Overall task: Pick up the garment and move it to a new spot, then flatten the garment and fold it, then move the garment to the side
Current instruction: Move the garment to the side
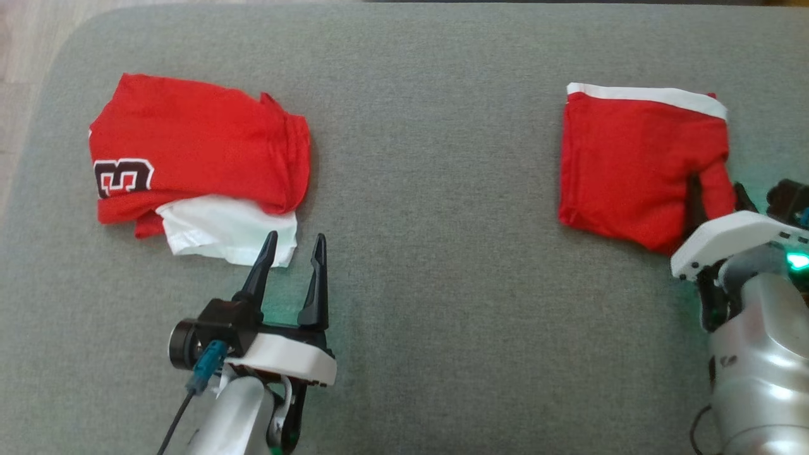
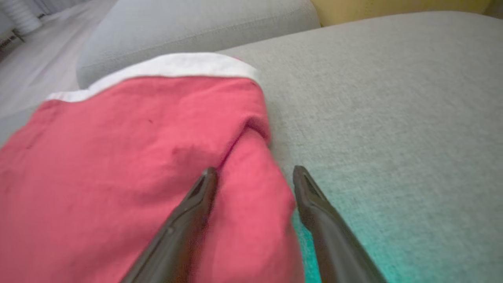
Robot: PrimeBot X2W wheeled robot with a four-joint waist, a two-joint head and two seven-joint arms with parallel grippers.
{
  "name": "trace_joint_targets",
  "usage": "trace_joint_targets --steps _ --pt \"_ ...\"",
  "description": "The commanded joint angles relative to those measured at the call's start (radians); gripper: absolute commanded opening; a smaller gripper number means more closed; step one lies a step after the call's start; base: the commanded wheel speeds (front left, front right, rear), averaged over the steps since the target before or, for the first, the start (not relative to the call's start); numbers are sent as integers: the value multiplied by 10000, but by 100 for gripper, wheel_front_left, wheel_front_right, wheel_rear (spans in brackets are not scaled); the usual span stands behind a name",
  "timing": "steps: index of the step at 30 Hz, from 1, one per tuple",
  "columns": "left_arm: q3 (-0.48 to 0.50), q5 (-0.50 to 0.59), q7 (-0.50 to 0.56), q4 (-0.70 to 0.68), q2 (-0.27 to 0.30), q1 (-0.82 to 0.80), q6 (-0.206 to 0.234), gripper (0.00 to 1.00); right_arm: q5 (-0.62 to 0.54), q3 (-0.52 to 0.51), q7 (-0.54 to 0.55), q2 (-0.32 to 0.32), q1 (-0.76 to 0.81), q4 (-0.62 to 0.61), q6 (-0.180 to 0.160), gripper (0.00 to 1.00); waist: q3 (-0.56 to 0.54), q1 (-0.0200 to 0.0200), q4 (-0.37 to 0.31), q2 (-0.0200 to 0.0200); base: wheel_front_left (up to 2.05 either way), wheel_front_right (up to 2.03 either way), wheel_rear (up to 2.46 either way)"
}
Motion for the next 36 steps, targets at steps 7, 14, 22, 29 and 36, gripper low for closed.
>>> trace_joint_targets --steps 7,14,22,29,36 --pt "244 5 -82 -180 47 -351 63 100 -647 -79 216 48 -842 1122 -9 100 6 -1 12 0 0 0 0" --pt "265 10 -82 -167 47 -426 84 100 -944 1085 155 -462 -1266 2029 -9 0 -53 -1 -125 0 0 0 0" --pt "432 -20 -82 -221 47 -390 75 100 -1627 2801 -107 -2911 -1518 2324 -9 0 -193 -1 -254 0 0 0 0" --pt "425 -60 -82 -378 47 -517 70 100 -1917 3024 -12 -4946 -1590 2486 -9 0 72 -1 -212 0 0 0 0" --pt "446 -54 -82 -401 47 -653 53 100 -2206 2666 -250 -5923 -1735 2447 -9 0 469 -1 -58 0 0 0 0"
